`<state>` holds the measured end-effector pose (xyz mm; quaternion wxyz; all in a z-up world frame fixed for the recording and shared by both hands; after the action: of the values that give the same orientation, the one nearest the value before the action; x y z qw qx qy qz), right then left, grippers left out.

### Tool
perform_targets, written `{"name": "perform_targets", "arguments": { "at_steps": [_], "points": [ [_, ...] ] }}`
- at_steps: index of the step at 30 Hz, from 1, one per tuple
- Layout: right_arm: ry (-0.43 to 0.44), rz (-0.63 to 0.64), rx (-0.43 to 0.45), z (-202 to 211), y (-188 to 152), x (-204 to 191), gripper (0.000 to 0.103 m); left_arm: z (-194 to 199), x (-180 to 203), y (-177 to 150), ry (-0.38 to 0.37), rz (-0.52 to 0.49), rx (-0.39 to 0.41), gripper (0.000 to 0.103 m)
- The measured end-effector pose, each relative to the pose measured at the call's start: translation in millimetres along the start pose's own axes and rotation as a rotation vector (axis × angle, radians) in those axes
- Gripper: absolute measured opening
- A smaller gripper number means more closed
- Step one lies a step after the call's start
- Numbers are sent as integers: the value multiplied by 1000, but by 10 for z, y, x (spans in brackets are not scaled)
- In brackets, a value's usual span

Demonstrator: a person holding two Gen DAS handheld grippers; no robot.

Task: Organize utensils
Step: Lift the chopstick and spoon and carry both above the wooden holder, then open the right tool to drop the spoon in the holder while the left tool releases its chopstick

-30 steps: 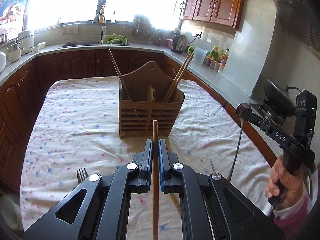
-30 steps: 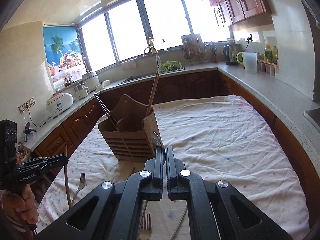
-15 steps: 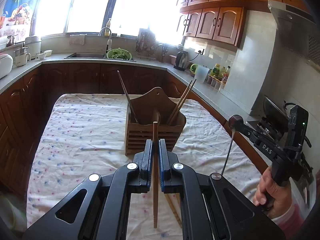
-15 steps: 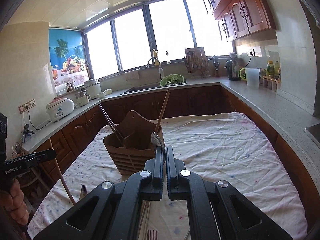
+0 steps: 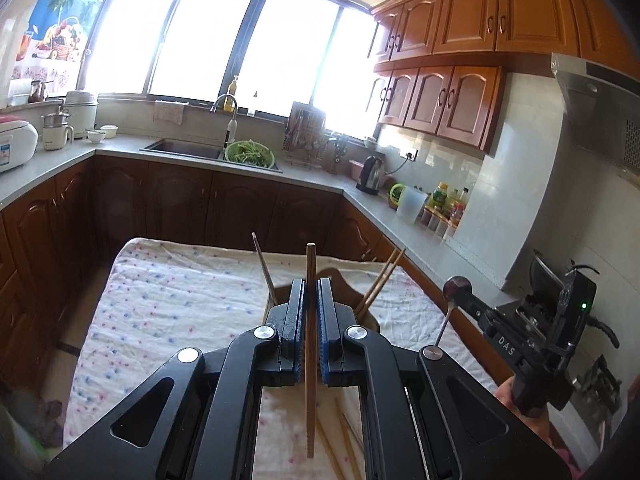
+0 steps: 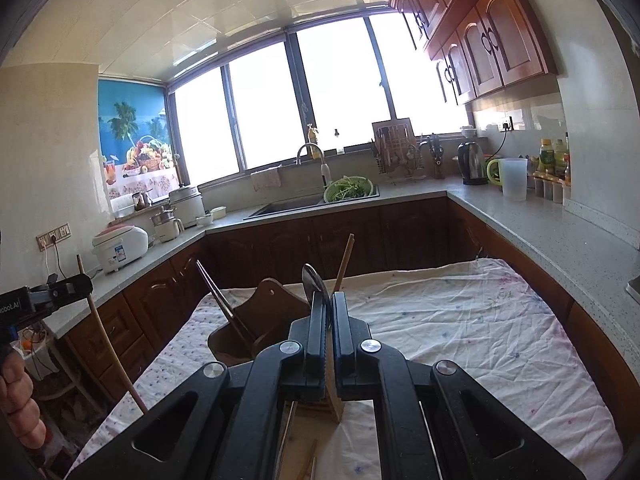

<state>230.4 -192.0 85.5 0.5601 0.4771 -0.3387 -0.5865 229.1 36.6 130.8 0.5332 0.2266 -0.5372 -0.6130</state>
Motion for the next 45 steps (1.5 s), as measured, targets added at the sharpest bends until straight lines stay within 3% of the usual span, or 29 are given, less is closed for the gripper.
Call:
{"name": "perform_targets", "arguments": {
  "at_steps": [8,15,22,31,37,45],
  "points": [
    [-26,3,97,-278,367,-81,3,-153,-119,520,37,24,138,5],
    [-59,51,149,-594,502,-165,3,-507,-235,695,95,18,203,5],
    [-94,104,160,-891,334,-231,3,-877,-429,492,127,38,207,5],
    [-86,143,126,-993,-124,-292,3,-1137,-453,45,128,23,137,5],
    [-79,134,62,-979,-309,-217,3,-1143,-405,-167,116,-8,97,5],
    [-63,134,-13,-974,-395,-151,3,-1084,-361,-182,103,-55,76,6]
  ]
}}
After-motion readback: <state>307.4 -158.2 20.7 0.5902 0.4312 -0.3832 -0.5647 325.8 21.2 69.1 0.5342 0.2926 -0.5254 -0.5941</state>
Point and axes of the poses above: each gripper's, at about its wrist camera, not at the fingertips, and z roughly against the way its jaws point, x to its right, y to its top, the point moved 3 cm from there along -z, roughly the way its jaws point, and after that the axes turned 5 degrees about -y, right-handed, at the moved point
